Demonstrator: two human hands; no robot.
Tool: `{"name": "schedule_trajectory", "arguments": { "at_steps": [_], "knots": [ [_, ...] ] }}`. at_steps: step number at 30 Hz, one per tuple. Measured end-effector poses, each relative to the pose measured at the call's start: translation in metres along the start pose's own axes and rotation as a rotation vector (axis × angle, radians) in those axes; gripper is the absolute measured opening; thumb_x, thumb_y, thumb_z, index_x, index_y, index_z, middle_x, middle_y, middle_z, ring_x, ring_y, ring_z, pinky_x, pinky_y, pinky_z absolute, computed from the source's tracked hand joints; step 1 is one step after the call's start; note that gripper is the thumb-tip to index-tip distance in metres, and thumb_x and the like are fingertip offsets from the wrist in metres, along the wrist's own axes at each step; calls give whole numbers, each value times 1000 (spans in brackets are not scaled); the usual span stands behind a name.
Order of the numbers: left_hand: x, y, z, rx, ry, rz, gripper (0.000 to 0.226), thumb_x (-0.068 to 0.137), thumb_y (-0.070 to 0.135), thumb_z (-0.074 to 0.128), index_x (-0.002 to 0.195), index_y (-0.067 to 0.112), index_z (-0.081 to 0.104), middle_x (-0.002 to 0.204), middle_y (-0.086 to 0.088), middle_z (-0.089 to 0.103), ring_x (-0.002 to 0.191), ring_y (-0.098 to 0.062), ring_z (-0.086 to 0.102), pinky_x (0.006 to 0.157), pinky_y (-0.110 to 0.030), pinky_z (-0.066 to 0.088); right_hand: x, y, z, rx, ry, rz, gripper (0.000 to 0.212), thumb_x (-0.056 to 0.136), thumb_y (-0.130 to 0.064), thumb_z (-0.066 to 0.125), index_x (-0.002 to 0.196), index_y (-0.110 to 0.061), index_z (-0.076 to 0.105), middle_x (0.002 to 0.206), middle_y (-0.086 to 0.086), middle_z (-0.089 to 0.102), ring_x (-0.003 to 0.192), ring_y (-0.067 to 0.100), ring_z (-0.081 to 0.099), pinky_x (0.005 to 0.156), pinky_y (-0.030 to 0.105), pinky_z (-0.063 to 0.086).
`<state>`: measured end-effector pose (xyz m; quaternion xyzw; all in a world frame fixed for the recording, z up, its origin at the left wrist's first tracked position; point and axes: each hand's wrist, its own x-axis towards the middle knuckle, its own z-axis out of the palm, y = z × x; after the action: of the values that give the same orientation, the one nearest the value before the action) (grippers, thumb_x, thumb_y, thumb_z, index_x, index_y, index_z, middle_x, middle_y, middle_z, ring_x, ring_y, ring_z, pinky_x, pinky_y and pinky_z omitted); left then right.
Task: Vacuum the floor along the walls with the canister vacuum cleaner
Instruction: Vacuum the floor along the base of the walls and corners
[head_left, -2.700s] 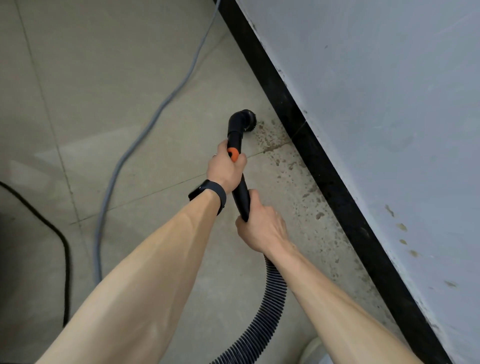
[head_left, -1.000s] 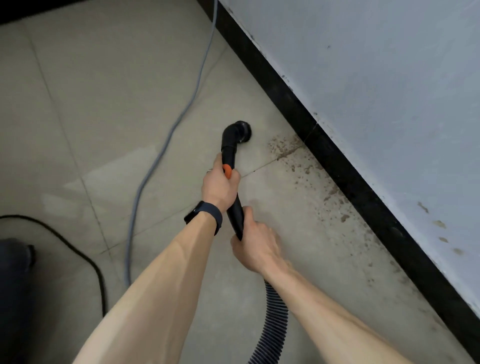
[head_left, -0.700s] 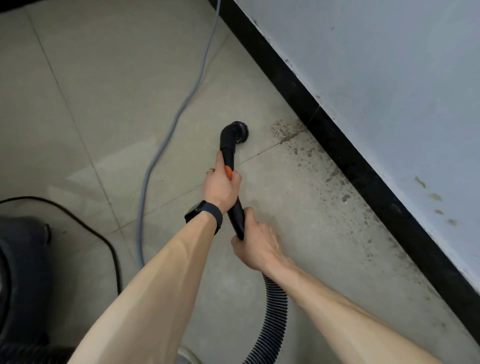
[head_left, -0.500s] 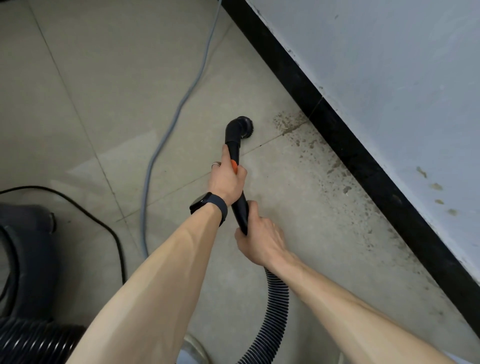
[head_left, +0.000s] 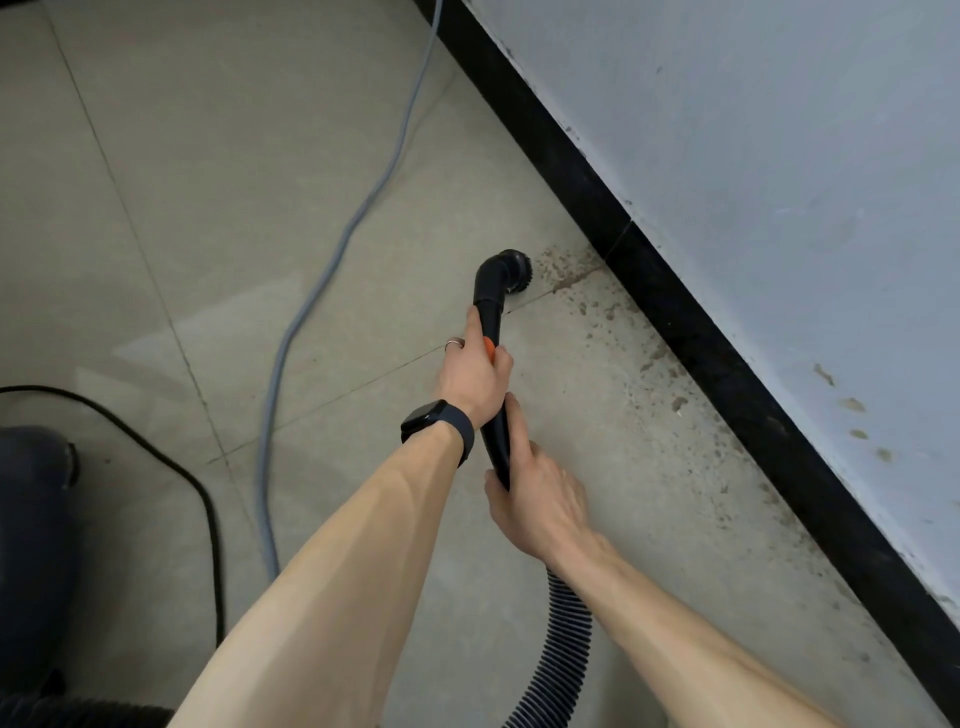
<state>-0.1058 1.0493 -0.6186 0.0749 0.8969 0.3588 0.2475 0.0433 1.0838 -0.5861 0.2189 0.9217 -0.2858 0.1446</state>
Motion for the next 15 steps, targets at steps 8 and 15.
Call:
{"name": "schedule_trajectory", "arguments": {
  "at_steps": [8, 15],
  "knots": [
    [5, 11, 9, -27, 58, 27, 60, 97, 31, 48, 151, 16, 27, 109, -13, 55, 96, -33, 56, 84, -40, 47, 12, 17, -15, 90, -56, 15, 87, 93, -20, 56, 158, -35, 1, 93, 0, 61, 74, 29, 58, 64, 34, 41],
    [14, 22, 22, -47, 49, 24, 42, 93, 32, 48, 129, 10, 46, 99, -13, 57, 85, -30, 56, 71, -37, 46, 19, 32, -21, 123, -48, 26, 84, 91, -20, 58, 157, -37, 7, 88, -1, 58, 76, 32, 63, 65, 37, 48]
  ]
}}
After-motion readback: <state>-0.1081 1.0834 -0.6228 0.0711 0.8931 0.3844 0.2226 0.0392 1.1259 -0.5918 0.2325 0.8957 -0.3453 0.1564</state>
